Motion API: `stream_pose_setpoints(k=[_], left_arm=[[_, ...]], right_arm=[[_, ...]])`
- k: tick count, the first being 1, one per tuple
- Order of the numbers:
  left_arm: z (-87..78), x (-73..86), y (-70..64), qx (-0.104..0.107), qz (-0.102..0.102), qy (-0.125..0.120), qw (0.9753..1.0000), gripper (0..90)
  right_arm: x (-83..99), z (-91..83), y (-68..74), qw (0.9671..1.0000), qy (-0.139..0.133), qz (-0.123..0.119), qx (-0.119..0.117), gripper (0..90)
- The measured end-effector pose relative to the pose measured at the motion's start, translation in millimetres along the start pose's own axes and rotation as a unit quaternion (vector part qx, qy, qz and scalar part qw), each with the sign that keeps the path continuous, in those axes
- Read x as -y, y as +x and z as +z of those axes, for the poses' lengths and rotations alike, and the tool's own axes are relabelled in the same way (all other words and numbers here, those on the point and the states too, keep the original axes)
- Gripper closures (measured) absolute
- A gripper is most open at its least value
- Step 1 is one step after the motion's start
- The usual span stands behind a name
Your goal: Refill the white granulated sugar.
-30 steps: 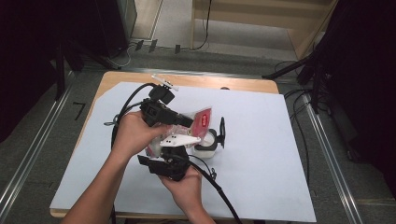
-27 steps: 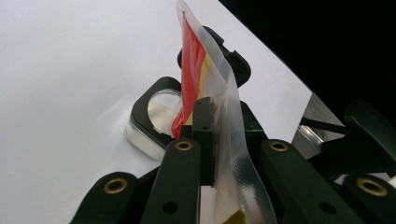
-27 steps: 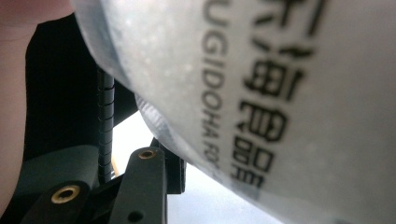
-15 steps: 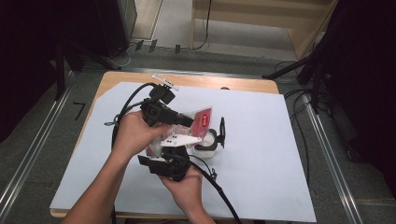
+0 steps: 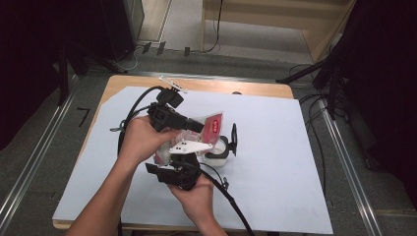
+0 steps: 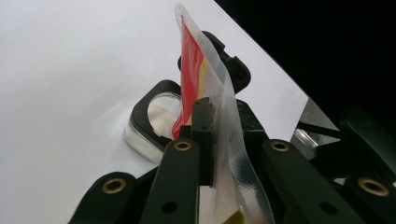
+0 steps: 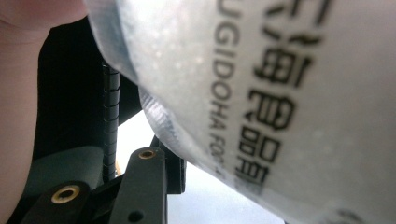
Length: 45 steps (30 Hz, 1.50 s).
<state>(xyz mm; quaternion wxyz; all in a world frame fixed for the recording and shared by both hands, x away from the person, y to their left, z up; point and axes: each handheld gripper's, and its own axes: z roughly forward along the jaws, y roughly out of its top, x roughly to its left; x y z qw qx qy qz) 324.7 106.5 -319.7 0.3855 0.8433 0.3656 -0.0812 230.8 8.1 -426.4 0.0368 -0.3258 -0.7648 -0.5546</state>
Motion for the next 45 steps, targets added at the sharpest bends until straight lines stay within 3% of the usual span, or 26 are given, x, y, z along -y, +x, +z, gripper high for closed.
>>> stream_pose_setpoints(k=[27,33,37,45], left_arm=[[-1.0,0.3,2.8,-0.004,0.004,0.000,1.0000,82.7],[-0.1,2.2,3.6,-0.002,0.001,0.002,1.0000,83.0],[-0.9,3.4,4.5,0.002,0.000,0.002,1.0000,83.5],[-4.6,6.9,8.4,0.008,-0.006,0.013,0.9999,83.2]], right_arm=[[-1.8,2.9,-1.1,0.9999,0.010,-0.002,-0.003,61.6],[1.1,4.2,-1.9,0.9998,0.009,-0.015,0.005,63.0],[3.3,6.2,-3.8,0.9999,0.005,-0.010,0.001,63.1],[8.7,11.0,-3.7,0.9994,0.011,-0.031,0.011,63.2]])
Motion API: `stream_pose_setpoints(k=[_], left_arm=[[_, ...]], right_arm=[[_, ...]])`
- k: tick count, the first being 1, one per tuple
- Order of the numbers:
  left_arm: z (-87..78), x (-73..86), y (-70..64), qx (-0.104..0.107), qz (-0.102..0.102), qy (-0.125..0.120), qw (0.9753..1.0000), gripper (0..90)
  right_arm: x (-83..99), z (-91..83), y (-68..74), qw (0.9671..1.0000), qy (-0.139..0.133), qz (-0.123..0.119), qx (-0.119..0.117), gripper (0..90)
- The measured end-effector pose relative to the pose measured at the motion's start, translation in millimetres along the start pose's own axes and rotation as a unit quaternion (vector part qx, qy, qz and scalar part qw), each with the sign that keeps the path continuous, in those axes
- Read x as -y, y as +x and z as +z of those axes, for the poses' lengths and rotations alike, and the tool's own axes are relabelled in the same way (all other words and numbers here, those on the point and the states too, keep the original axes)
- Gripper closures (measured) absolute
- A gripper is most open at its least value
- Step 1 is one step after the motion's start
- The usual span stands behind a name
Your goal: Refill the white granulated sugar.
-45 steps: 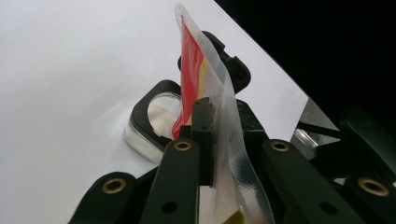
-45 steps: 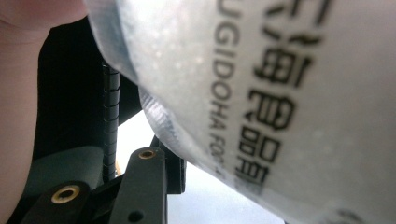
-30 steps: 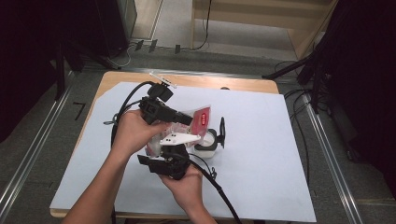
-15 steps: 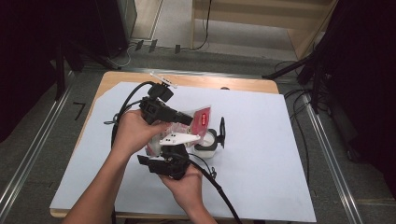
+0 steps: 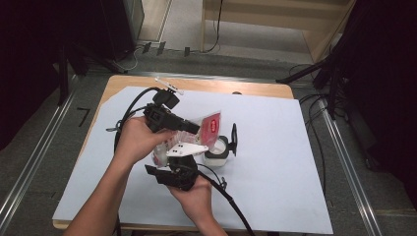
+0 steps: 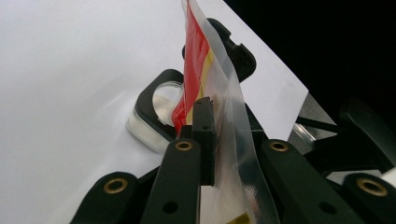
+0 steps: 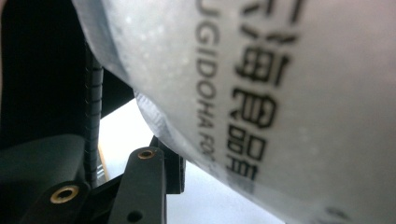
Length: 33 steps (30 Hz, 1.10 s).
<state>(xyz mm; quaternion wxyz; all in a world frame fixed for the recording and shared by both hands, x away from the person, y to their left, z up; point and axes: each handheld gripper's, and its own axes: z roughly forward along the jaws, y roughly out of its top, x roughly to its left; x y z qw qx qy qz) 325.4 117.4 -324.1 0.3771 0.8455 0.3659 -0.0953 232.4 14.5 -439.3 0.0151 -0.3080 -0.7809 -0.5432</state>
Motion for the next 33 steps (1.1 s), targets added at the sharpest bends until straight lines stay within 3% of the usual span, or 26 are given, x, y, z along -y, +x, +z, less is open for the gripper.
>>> stream_pose_setpoints(k=[10,33], left_arm=[[-1.6,3.1,4.4,0.011,-0.005,0.027,0.9996,82.7],[6.9,4.6,10.3,0.016,-0.002,0.058,0.9982,80.9]], right_arm=[[9.6,7.4,1.7,0.9996,0.018,-0.021,0.004,61.8],[23.9,14.2,-1.7,0.9991,0.030,-0.025,-0.014,59.5]])
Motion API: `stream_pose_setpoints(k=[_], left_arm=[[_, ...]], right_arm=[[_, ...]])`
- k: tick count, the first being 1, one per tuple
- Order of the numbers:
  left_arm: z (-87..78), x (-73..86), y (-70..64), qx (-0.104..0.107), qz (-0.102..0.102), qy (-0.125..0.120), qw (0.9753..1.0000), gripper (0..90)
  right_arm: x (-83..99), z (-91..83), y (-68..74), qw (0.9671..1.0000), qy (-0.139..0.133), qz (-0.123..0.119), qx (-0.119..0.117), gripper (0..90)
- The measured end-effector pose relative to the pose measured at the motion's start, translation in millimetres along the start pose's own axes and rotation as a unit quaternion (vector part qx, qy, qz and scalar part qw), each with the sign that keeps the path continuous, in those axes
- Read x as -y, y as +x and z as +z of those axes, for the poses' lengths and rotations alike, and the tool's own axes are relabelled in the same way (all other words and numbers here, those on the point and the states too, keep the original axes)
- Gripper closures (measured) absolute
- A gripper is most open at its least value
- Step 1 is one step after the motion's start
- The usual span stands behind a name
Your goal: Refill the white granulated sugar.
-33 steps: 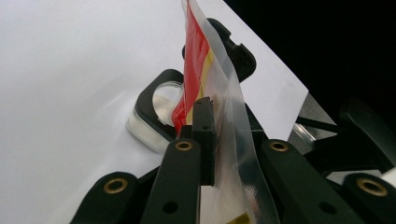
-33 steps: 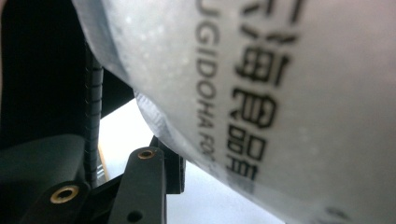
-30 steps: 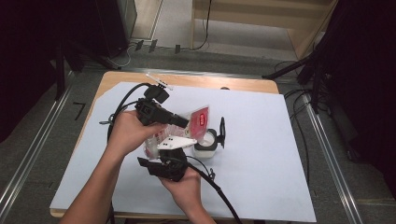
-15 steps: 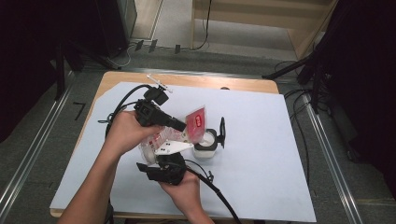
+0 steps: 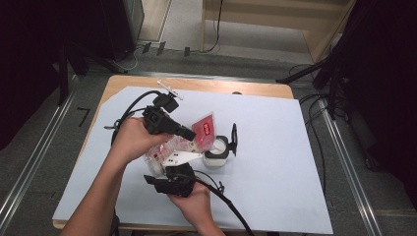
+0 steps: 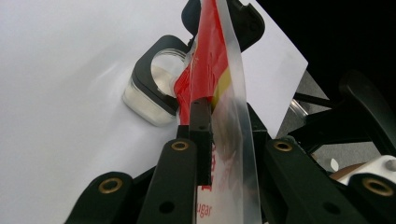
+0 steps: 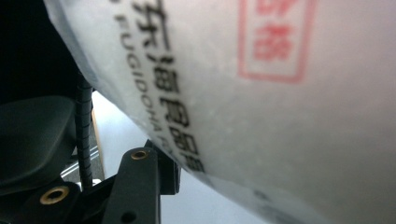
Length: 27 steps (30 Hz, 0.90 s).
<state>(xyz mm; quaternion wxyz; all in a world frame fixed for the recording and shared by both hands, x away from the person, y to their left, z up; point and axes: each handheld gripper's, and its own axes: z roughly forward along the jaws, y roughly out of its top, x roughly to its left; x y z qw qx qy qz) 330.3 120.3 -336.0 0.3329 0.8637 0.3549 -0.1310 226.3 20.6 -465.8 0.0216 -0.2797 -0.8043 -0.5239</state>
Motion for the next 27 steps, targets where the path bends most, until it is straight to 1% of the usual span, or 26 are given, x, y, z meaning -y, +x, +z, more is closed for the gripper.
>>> stream_pose_setpoints(k=[10,12,19,22,26,27], left_arm=[[2.6,-0.3,1.1,-0.001,0.003,0.002,1.0000,81.1],[4.2,-0.4,2.1,-0.002,0.005,0.000,1.0000,81.1],[9.5,-0.6,3.1,-0.005,0.009,0.003,0.9999,81.3],[9.8,-0.3,3.2,-0.011,0.013,0.005,0.9998,82.8],[9.6,0.5,3.2,-0.013,0.013,0.005,0.9998,85.0],[9.6,0.5,2.9,-0.015,0.016,0.005,0.9998,85.5]], right_arm=[[2.2,2.3,-0.6,1.0000,0.001,-0.003,0.000,59.2],[2.7,3.0,-0.6,1.0000,0.003,-0.002,-0.001,59.2],[6.0,4.7,-2.0,1.0000,0.008,0.000,0.001,59.1],[6.8,5.4,-2.5,0.9999,0.011,-0.004,0.002,58.9],[7.7,6.6,-2.9,0.9999,0.015,-0.003,0.003,58.8],[7.6,6.6,-2.8,0.9999,0.014,-0.001,0.002,58.8]])
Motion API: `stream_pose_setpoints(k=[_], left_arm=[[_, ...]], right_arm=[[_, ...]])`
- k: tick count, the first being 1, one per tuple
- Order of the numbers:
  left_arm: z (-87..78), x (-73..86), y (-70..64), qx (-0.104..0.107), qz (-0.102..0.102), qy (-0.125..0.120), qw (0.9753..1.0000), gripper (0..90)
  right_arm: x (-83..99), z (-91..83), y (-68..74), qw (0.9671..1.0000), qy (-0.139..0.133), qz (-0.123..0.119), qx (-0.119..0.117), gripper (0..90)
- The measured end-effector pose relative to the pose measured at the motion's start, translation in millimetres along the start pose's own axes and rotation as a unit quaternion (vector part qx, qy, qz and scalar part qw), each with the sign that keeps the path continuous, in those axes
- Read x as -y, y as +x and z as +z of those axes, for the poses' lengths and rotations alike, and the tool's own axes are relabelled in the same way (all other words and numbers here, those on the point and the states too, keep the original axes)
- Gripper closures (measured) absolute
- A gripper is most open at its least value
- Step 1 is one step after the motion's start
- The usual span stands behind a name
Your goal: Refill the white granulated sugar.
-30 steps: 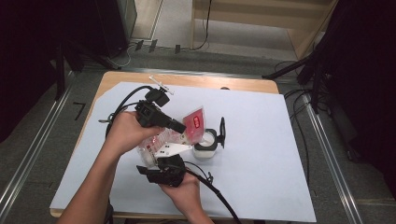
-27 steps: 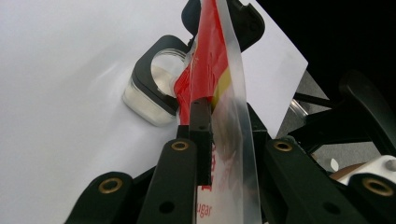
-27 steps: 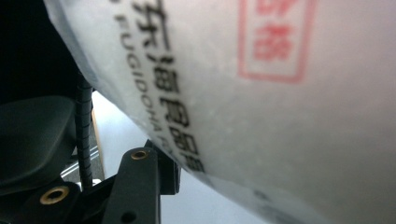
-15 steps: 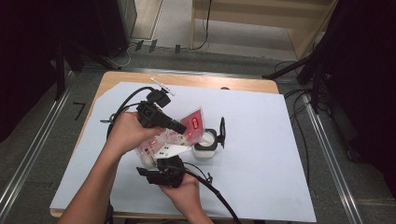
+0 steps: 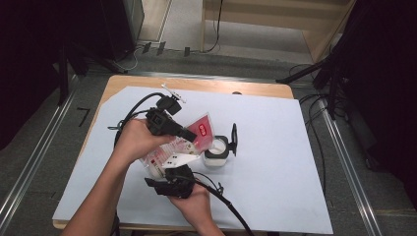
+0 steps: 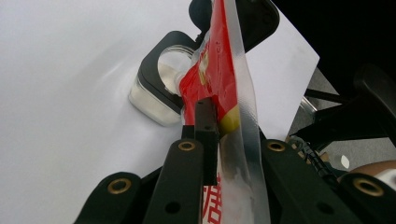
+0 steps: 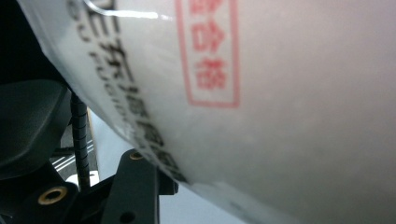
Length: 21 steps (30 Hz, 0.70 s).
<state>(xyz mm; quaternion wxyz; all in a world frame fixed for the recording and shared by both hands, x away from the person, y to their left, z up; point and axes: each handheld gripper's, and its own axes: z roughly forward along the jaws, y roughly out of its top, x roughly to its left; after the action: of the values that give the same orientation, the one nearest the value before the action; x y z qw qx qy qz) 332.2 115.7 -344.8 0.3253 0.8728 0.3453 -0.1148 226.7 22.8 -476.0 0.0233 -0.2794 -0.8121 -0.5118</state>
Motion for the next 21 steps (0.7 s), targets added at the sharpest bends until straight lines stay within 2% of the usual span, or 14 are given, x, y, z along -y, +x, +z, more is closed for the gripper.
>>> stream_pose_setpoints(k=[8,21], left_arm=[[-6.5,1.0,-2.7,-0.007,0.008,0.004,0.9999,88.3],[-27.0,6.9,1.0,0.014,-0.001,-0.028,0.9995,89.1]], right_arm=[[0.4,0.4,-0.4,1.0000,0.002,0.002,0.003,58.1],[-0.4,-6.1,-7.6,0.9997,-0.010,0.008,0.018,55.5]])
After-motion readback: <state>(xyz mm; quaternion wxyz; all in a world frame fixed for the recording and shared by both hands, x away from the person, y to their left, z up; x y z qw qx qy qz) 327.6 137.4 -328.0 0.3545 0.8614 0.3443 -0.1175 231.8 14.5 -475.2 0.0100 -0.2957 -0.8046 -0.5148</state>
